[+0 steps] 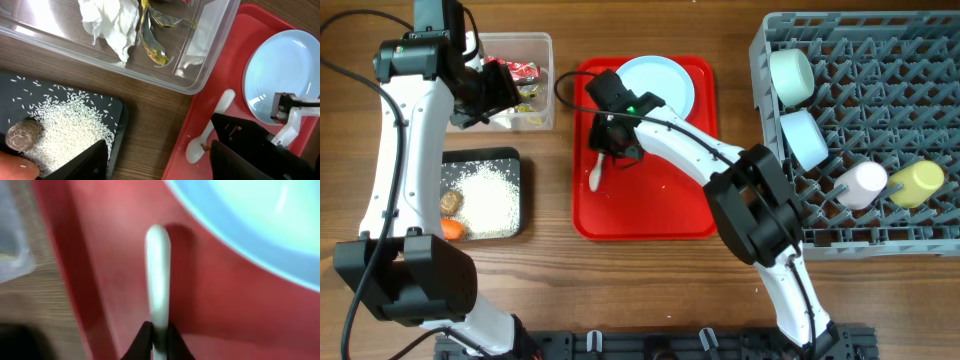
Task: Sort waste into correct bins and load items into the dishwasher rack
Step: 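Grasp the spoon handle with the right gripper, release the left gripper, then carry the spoon right into the dish rack and release it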
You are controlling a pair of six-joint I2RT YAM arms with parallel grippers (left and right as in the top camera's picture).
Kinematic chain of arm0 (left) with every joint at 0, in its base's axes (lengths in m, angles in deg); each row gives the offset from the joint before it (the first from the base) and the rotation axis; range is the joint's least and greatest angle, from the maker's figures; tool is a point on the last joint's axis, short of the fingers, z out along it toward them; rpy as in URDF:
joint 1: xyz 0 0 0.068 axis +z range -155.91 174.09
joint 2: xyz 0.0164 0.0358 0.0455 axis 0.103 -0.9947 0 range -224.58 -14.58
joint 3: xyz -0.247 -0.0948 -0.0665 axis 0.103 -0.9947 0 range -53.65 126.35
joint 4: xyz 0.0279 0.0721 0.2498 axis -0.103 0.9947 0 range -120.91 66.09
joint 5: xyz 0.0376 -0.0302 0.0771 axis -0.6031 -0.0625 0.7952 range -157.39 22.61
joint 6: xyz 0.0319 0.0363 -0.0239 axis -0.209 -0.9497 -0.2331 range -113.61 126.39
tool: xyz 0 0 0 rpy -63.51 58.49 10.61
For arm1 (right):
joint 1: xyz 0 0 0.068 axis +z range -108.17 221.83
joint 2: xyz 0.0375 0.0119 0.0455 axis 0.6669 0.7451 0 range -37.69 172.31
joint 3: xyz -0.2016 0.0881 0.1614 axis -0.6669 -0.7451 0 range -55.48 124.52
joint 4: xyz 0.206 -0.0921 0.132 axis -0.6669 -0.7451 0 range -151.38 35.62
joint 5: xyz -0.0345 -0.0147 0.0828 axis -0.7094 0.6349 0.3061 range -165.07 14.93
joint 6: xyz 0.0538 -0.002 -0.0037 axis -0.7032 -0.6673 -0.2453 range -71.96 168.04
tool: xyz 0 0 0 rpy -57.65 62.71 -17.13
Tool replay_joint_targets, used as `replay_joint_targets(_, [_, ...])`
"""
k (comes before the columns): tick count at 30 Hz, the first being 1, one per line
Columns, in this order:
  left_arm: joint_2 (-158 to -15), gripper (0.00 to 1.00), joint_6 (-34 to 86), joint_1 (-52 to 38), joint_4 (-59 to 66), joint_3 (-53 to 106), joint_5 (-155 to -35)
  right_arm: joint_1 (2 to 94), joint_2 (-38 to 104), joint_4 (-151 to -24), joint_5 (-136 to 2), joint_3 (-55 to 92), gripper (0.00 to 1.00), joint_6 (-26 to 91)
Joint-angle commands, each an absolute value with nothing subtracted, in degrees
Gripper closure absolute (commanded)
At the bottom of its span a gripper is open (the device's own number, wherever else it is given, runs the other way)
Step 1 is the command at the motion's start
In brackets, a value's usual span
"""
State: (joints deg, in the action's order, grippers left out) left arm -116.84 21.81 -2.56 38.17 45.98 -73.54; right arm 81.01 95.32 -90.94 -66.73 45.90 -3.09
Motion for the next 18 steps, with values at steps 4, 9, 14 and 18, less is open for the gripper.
replay_joint_targets(4, [-116.71, 0.34, 22.46, -2.36, 38.19, 45.68, -74.44, 81.8, 103.21, -92.51, -65.99, 41.53, 0.96, 0.56])
replay_joint_targets(9, [-116.71, 0.34, 22.46, -2.36, 38.3, 45.68, -74.44, 81.64, 103.19, -91.55, -58.73, 42.21, 0.96, 6.31])
replay_joint_targets(14, [-116.71, 0.3, 22.49, -2.36, 38.8, 45.68, -74.42, 80.27, 103.06, -97.36, -58.09, 45.97, 0.96, 11.7])
replay_joint_targets(18, [-116.71, 0.23, 22.49, -2.36, 38.8, 45.68, -74.42, 77.12, 102.4, -104.38, -58.55, 50.75, 0.96, 18.28])
